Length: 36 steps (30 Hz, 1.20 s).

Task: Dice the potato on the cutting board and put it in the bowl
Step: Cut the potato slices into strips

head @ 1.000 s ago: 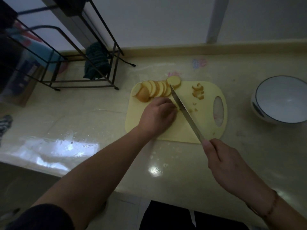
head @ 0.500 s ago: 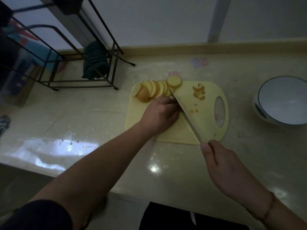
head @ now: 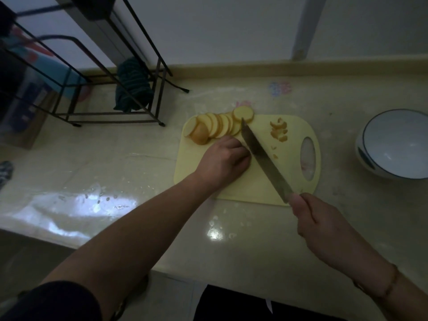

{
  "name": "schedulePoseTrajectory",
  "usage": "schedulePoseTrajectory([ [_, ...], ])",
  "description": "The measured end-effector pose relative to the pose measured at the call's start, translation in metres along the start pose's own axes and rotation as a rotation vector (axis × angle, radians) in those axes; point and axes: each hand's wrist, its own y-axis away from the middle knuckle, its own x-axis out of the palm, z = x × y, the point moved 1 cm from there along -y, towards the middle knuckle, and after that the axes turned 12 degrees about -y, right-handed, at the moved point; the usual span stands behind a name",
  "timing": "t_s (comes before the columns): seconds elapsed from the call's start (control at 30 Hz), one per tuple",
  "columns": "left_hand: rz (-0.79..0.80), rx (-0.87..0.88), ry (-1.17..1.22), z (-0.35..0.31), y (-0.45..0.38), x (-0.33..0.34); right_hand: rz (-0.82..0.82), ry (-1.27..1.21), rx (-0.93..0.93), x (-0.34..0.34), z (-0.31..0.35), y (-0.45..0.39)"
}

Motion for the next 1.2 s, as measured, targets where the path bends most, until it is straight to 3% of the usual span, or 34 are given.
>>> schedulePoseTrajectory([
  [0.27,-0.085,-0.058,-0.002,-0.003,0.010,0.008,-0.002,-0.115,0.074,-0.016,-0.014,-0.002],
  [0.57,-0.070,-0.039,0.008,-0.019,-0.025,0.020,0.053,-0.292,0.201,-0.042,-0.013,-0.015],
  [0.8,-0.061,-0.125,0.064,-0.023,-0.043,0.019,0.123,-0.354,0.236,-0.054,-0.013,-0.021],
  [0.97,-0.143,-0.115,0.090,-0.028,-0.022,0.009,0.097,-0.181,0.114,-0.058,-0.013,-0.023],
  [1.1,-0.334,-0.158,0.070,-0.040,0.000,-0.015,0.004,0.200,-0.158,-0.060,-0.021,-0.025],
  [1.2,-0.333,-0.028,-0.007,-0.056,0.004,-0.032,-0.013,0.359,-0.264,-0.058,-0.029,-0.024],
])
